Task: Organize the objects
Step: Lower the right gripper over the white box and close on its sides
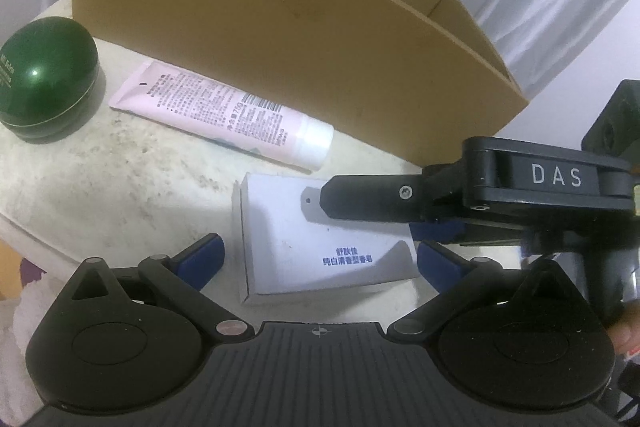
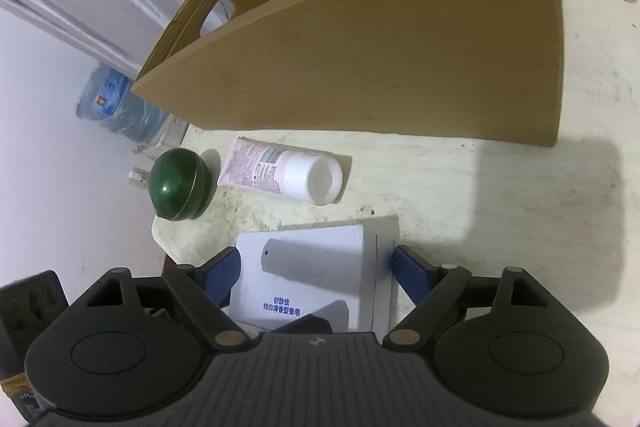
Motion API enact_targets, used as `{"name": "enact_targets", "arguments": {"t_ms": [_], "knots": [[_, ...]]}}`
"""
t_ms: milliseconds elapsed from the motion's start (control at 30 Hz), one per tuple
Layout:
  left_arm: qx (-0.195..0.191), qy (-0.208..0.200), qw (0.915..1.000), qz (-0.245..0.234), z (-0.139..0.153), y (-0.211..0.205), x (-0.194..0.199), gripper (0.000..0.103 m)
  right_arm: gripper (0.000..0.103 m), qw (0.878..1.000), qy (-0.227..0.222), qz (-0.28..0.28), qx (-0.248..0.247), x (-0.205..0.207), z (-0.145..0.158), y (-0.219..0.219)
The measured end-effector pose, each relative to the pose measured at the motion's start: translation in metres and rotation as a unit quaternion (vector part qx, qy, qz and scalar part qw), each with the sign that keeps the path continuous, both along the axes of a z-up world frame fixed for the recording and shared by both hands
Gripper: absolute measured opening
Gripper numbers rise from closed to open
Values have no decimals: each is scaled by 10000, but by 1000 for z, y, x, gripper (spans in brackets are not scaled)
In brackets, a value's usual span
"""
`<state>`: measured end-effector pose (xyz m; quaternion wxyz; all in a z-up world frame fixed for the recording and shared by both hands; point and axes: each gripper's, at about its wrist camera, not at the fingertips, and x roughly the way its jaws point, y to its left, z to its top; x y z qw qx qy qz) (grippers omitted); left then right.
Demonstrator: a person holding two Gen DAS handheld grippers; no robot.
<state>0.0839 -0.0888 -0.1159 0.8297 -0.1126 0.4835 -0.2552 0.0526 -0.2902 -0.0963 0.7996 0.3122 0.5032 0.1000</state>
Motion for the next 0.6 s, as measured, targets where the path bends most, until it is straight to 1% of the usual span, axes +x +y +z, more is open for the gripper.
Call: {"name": "enact_targets", "arguments": {"t_ms": [33,100,167,267,400,467,600], "knots": [[-27,-19,10000,-3,-1,1,0,103,90,10000,-2,15,5,0,0,1],[-88,-20,10000,5,-2,2,2,103,101,10000,12,8,56,1,0,0],[-145,-24,9999,18,-3,4,4,103,102,10000,13,3,72,2,-1,1],[-123,-84,9999,-43,-4,3,6,103,103,10000,9,12,72,2,-1,1],[19,-157,9998,-128,-5,-7,4,103,103,9999,24,0,132,3,-2,-1],[126,-212,9995,-198,-5,-12,-5,103,103,9999,30,21,135,3,-2,-1],[266,-263,9989,-282,-6,-19,-5,103,103,9999,28,68,94,4,-2,0]]}}
